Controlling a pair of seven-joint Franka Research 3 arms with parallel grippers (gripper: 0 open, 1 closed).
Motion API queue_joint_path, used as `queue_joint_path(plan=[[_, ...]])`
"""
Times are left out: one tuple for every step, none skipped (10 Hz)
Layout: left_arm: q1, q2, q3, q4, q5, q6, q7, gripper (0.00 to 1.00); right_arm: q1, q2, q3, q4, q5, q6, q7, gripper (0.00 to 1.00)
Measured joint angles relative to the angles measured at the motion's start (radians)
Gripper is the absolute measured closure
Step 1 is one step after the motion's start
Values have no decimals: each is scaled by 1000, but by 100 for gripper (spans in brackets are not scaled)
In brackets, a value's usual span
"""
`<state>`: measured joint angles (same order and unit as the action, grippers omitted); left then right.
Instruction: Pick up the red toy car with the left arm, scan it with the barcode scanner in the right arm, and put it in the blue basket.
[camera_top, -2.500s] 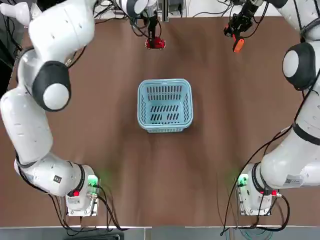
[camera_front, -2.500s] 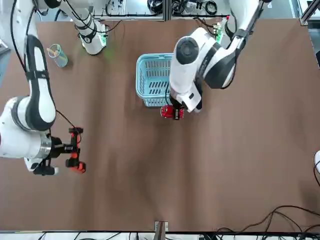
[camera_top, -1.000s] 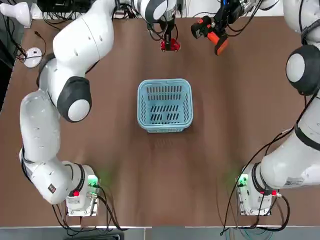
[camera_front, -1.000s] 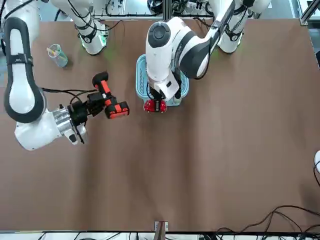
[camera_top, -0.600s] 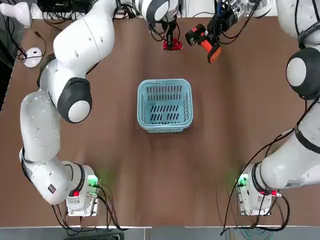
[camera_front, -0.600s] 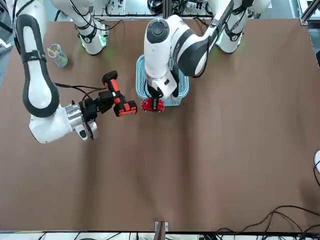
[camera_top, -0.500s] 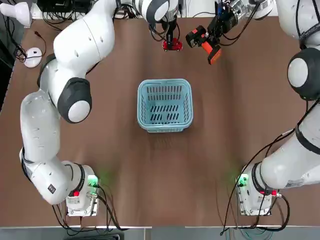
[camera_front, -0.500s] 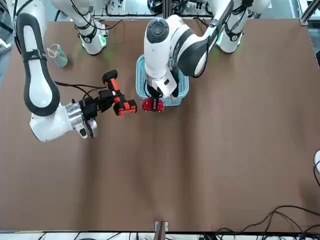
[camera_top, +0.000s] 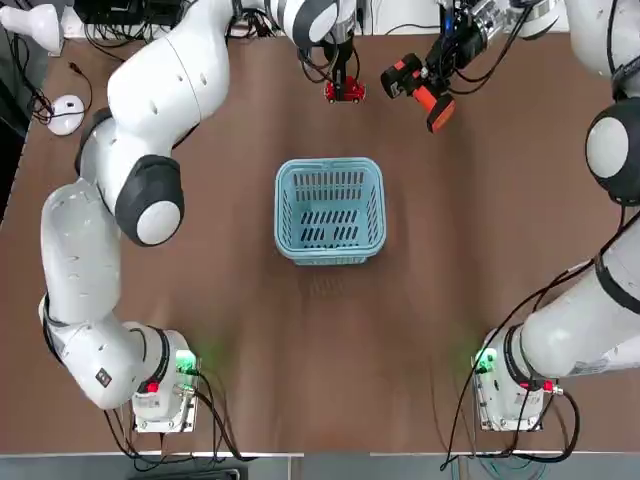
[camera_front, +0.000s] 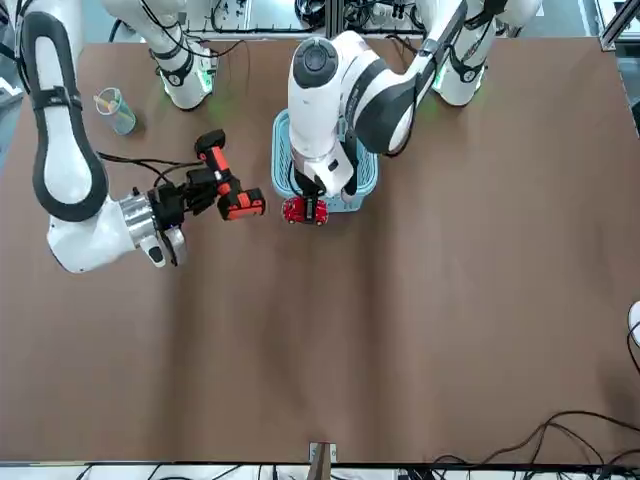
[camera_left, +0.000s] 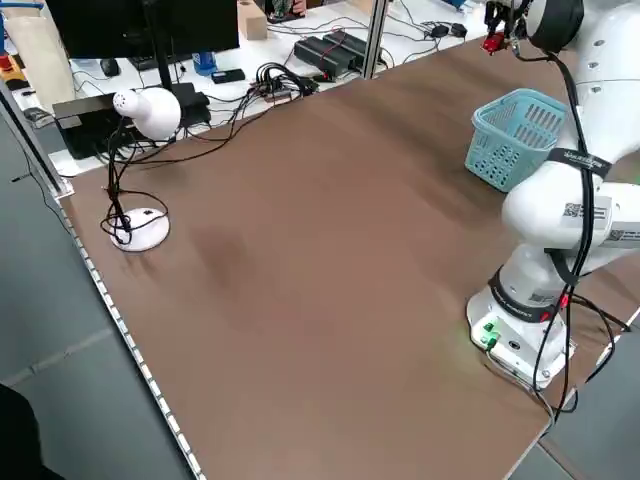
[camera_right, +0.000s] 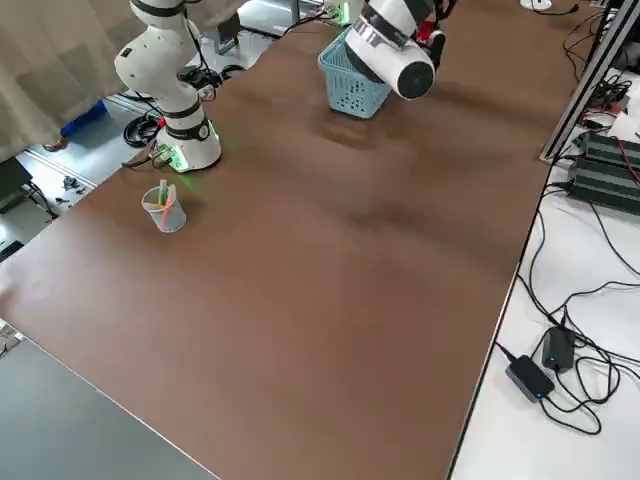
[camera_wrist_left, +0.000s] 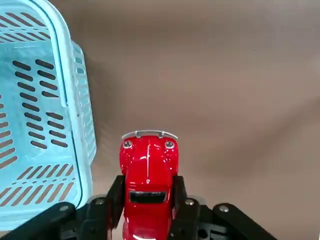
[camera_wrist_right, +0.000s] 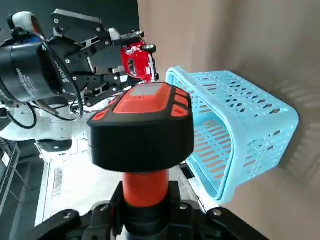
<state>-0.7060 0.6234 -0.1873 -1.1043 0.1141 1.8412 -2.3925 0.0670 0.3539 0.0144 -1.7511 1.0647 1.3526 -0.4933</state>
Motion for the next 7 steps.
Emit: queue_joint_path(plan=[[0, 0, 0, 0, 0, 0, 0, 57, -5, -3, 0, -1, -6, -1, -3, 63], [0, 0, 0, 1, -1, 0, 0, 57, -7, -5, -1, 5, -20, 4, -3, 63], [0, 0, 0, 2, -6, 0, 0, 57, -8, -8, -2, 32, -62, 12, 24, 63], [0, 0, 0, 3, -12, 0, 0, 57, -11, -10, -4, 94, -139, 14, 89, 63], [0, 0, 0, 4, -15, -1, 0, 57, -18, -14, -6, 175, -225, 14, 158, 63], [0, -1, -1, 1, -20, -12, 0, 57, -40, -21, -9, 238, -291, 14, 204, 63], [1, -5, -7, -11, -33, -32, 0, 57, -77, -26, -14, 283, -367, 17, 235, 63]])
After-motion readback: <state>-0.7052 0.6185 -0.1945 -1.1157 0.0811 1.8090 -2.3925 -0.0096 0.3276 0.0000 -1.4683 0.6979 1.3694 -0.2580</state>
